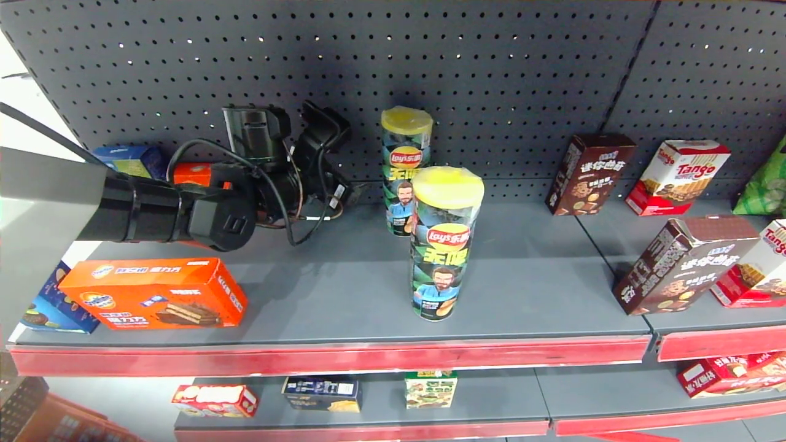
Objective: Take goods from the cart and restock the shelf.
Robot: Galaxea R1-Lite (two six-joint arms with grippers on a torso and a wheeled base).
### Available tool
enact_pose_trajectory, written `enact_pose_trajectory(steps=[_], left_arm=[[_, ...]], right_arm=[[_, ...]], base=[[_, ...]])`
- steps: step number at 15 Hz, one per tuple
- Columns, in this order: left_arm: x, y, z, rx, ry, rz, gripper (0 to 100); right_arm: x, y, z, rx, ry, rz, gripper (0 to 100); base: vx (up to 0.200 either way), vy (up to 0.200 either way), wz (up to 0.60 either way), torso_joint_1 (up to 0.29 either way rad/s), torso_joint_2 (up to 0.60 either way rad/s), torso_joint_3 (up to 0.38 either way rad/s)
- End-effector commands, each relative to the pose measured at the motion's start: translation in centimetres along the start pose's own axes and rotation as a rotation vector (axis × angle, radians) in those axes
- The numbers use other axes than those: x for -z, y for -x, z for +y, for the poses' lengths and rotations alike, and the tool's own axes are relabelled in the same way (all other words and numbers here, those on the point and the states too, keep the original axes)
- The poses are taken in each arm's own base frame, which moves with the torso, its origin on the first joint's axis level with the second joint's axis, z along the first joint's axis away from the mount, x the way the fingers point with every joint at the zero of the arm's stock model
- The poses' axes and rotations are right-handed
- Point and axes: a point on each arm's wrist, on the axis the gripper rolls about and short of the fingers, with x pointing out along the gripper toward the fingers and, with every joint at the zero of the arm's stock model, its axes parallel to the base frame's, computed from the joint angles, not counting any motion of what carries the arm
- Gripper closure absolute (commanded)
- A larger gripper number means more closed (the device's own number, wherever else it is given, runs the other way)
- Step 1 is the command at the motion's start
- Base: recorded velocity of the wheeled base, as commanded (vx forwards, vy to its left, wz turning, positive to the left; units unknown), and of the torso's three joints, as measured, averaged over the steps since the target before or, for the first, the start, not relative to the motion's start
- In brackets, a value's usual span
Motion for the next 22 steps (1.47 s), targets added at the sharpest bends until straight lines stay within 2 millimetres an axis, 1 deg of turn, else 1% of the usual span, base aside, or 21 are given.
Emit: enact_pose_trajectory(steps=[1, 2, 7, 11, 15, 18, 19, 20, 21, 22], left_arm=[[0.5, -0.5, -0.6, 0.006, 0.000, 0.011, 0], [0.6, -0.6, -0.6, 0.005, 0.000, 0.012, 0], [0.4, -1.1, -2.4, 0.045, -0.003, 0.011, 0], [0.1, -1.2, -3.2, 0.062, -0.003, 0.004, 0], [0.2, -1.5, -3.4, 0.062, -0.001, 0.004, 0], [0.6, -1.2, -3.4, 0.047, 0.006, 0.029, 0], [0.0, 0.1, -2.7, 0.017, 0.048, 0.019, 0], [-1.2, 2.2, -2.2, -0.016, 0.083, -0.014, 0], [-2.0, 3.7, -1.9, -0.042, 0.087, -0.035, 0], [-2.7, 5.7, -1.7, -0.075, 0.090, -0.056, 0]], right_arm=[[0.0, 0.0, 0.0, 0.000, 0.001, 0.001, 0], [0.0, 0.0, 0.0, 0.000, 0.001, 0.001, 0], [0.0, 0.0, 0.0, 0.000, 0.001, 0.001, 0], [0.0, 0.0, 0.0, 0.000, 0.001, 0.001, 0], [0.0, 0.0, 0.0, 0.000, 0.001, 0.001, 0], [0.0, 0.0, 0.0, 0.000, 0.001, 0.001, 0], [0.0, 0.0, 0.0, 0.000, 0.001, 0.001, 0], [0.0, 0.0, 0.0, 0.000, 0.001, 0.001, 0], [0.0, 0.0, 0.0, 0.000, 0.001, 0.001, 0], [0.0, 0.0, 0.0, 0.000, 0.001, 0.001, 0]], base=[[0.000, 0.000, 0.00, 0.000, 0.00, 0.000], [0.000, 0.000, 0.00, 0.000, 0.00, 0.000], [0.000, 0.000, 0.00, 0.000, 0.00, 0.000], [0.000, 0.000, 0.00, 0.000, 0.00, 0.000], [0.000, 0.000, 0.00, 0.000, 0.00, 0.000], [0.000, 0.000, 0.00, 0.000, 0.00, 0.000], [0.000, 0.000, 0.00, 0.000, 0.00, 0.000], [0.000, 0.000, 0.00, 0.000, 0.00, 0.000], [0.000, 0.000, 0.00, 0.000, 0.00, 0.000], [0.000, 0.000, 0.00, 0.000, 0.00, 0.000]])
